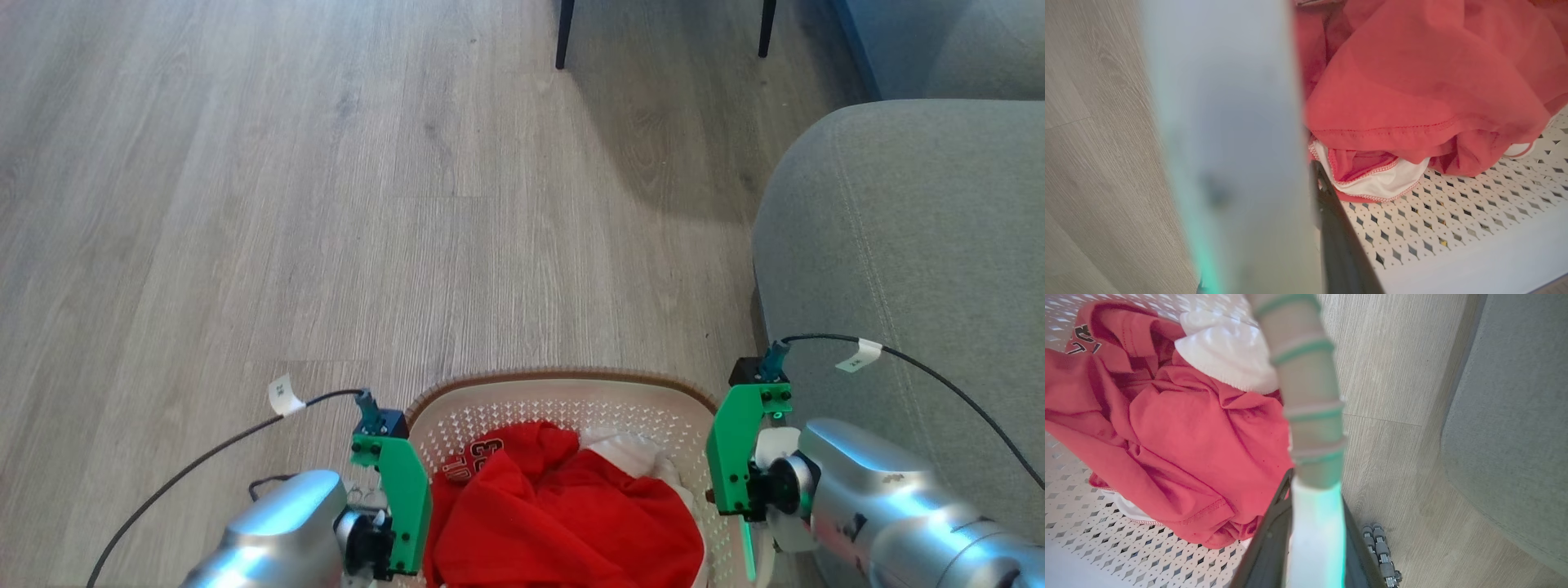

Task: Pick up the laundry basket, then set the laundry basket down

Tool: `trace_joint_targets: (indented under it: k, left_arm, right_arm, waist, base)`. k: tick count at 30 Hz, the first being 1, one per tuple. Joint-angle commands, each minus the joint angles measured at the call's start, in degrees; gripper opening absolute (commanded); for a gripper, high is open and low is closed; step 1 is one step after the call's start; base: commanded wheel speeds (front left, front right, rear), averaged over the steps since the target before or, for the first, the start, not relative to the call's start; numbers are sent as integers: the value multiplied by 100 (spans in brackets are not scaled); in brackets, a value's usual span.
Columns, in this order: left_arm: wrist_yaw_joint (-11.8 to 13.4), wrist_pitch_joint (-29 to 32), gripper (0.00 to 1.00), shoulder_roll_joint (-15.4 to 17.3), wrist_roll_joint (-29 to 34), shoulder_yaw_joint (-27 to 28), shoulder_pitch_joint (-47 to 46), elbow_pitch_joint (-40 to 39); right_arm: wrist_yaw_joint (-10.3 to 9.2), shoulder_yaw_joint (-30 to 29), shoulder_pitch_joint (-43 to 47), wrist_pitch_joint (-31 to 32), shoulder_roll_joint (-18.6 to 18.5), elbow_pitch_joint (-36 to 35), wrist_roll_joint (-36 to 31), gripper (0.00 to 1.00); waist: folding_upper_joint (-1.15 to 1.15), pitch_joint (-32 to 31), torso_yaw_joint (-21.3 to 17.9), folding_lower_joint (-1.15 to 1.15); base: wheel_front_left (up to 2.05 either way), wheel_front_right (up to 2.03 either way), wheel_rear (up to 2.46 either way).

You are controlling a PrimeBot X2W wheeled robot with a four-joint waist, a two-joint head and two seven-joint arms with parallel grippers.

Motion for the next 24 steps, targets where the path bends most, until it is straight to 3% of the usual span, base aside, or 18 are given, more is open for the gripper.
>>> trace_joint_targets:
  k: [1, 24]
  left_arm:
    - [-192, 52, 0, -95, 91, -72, -210, -284]
    - [-192, 57, 0, -98, 68, -73, -209, -279]
  right_arm:
    - [142, 24, -116, -53, 201, -231, -70, 0]
    - [142, 26, -103, -31, 193, -202, -44, 0]
  waist:
    - [0, 4, 4, 0]
    - [0, -7, -3, 0]
  base:
    - [0, 0, 0]
    - [0, 0, 0]
